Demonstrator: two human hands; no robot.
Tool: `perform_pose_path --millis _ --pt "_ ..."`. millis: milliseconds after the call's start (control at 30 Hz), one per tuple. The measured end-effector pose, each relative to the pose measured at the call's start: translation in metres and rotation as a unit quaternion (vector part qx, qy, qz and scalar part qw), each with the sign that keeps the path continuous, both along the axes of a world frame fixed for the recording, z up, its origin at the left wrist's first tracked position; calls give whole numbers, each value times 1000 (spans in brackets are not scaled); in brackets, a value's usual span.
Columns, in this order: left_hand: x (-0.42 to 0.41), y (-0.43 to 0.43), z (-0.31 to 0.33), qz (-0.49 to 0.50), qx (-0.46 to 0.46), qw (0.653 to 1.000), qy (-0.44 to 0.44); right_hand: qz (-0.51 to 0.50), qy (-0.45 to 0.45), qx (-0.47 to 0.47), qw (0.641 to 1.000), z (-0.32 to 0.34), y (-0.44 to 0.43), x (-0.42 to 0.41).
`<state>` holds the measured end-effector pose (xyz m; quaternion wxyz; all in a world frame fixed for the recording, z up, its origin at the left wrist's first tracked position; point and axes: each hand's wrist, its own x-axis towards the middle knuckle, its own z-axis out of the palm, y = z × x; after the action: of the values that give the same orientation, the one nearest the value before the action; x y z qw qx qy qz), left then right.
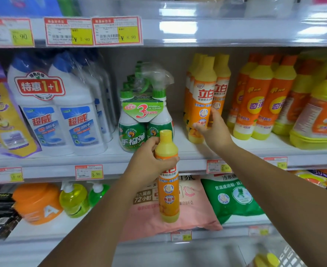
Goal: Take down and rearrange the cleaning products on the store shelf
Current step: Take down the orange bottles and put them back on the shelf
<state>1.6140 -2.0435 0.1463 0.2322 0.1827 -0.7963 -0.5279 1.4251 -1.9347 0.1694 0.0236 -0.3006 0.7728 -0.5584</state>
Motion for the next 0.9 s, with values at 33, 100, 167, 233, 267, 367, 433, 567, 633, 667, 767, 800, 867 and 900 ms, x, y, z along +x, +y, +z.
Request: perform_pose_path --millis 33,100,167,233,267,367,433,567,633,667,767,800,867,900 --pt "0 1 1 -3 6 1000 -1 -7 -4 9 1000 2 3 2" --pt "2 2 5 -8 21 1000 -2 -47 22 15 999 1 18 14" --pt "2 2 9 -10 31 999 -1 -57 63 -10 996 -10 43 33" --pt "3 4 15 -11 27 1000 1 -3 62 4 998 -25 69 55" --pt "3 6 19 -8 20 1000 3 32 60 32 997 -31 77 63" --pt "1 16 36 2 4 1000 20 97 47 76 991 -33 88 80" --pt "-2 24 48 -1 -2 999 43 134 11 93 987 -29 88 91" --pt "-13 42 67 -25 3 996 83 139 16 107 984 -33 88 102" --pt "-19 51 71 -41 8 994 97 104 34 92 990 -27 89 100" --pt "-22 53 72 -48 13 994 100 88 40 88 991 -25 90 96" --pt "-29 49 68 -82 29 989 119 66 41 34 996 -17 94 81" --pt "-31 45 65 -86 22 989 120 60 41 9 997 -14 96 74" --pt "-33 37 51 -65 -18 994 92 50 48 -37 997 -3 99 60" --pt "-34 34 43 -41 -53 996 63 47 55 -55 996 3 100 53"
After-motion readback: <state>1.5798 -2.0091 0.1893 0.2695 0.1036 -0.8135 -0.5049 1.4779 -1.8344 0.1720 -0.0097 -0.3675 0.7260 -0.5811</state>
